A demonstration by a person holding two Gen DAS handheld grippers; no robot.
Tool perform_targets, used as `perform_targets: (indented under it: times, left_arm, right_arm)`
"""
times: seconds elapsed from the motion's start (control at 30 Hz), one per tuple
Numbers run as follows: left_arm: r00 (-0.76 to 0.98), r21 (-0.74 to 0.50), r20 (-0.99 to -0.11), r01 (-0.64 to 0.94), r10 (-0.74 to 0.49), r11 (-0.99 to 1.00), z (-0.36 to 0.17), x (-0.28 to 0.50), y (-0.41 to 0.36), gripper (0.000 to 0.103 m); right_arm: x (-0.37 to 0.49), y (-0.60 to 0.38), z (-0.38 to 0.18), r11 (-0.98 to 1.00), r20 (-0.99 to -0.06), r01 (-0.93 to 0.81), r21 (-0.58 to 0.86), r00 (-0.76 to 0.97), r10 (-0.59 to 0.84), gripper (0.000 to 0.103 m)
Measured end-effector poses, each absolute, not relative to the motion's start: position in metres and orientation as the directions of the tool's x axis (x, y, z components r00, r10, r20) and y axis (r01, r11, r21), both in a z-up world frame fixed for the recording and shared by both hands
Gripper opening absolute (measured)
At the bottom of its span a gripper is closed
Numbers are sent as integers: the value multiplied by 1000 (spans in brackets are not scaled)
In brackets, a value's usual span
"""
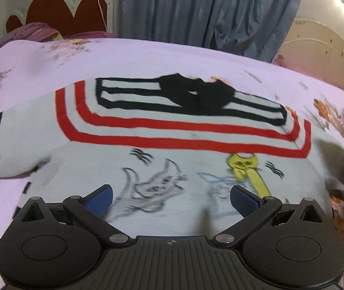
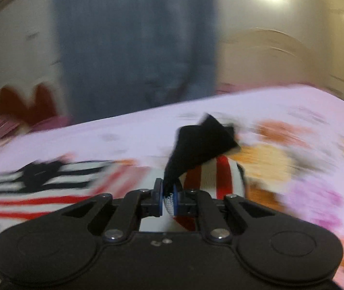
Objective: Fold small clothes
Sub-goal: 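Grasp the black cuff of one sleeve with the right tool and lift, then carry the sleeve across the sweater body with the right tool and release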
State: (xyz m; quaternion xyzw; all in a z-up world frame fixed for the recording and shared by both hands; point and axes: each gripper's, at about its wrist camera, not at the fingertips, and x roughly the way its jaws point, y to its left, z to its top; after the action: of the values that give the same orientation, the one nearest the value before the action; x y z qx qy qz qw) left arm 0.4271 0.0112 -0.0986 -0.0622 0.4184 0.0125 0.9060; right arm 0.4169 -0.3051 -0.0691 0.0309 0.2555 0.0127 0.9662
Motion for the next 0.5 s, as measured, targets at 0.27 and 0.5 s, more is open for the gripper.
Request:
perform_targets:
  times: [0.27, 0.5]
  left_arm:
    - [670, -170, -741, -122, -45, 978, -106, 419, 70, 103]
    - [682, -288, -712, -67, -166, 955, -113, 431, 80, 86]
  right_arm:
    - [445, -157, -110, 957, -624, -290, -6, 749, 223, 8]
    - [428, -123, -120, 935, -652, -354, -35, 717, 247, 37]
